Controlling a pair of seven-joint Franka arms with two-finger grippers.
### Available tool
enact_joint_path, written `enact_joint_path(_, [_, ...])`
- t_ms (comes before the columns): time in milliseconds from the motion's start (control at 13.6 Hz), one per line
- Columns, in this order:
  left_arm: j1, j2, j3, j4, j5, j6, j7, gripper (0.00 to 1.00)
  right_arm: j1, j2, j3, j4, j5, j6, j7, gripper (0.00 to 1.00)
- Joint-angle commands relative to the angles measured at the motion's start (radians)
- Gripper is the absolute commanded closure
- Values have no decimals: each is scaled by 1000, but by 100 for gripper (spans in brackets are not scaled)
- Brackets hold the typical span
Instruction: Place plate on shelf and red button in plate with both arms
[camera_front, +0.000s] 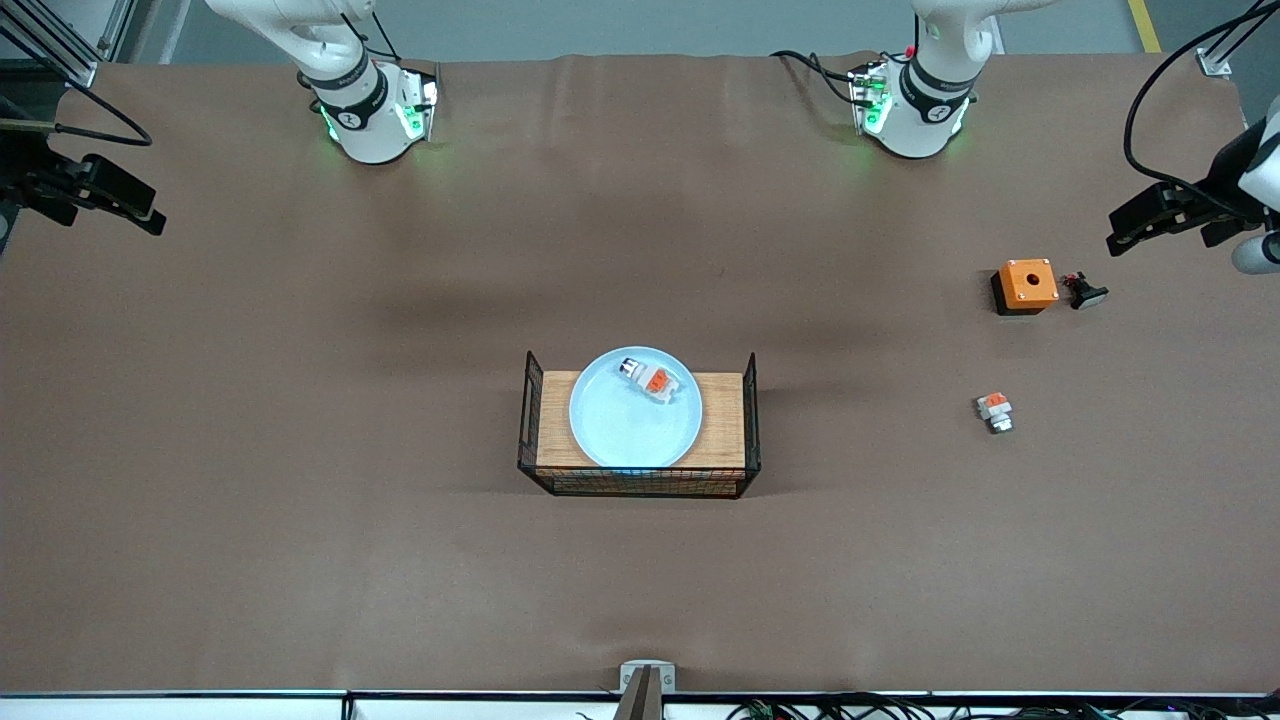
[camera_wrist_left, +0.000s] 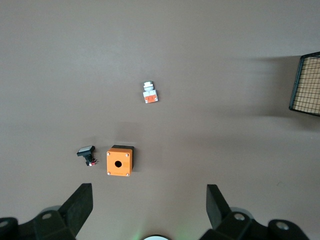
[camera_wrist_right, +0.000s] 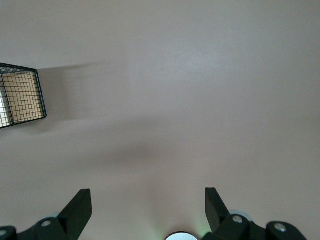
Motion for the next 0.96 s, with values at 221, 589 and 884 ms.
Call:
enact_joint_path(221, [-128, -72, 86, -56, -24, 11, 3, 0, -19, -12, 9, 7, 6, -3, 0, 0])
enact_joint_path(589, [-136, -64, 99, -48, -66, 14, 17, 0, -23, -12, 9, 7, 3, -3, 0, 0])
enact_joint_path(884, [-135, -55, 99, -39, -58, 14, 22, 0, -23, -12, 9, 7, 1, -3, 0, 0])
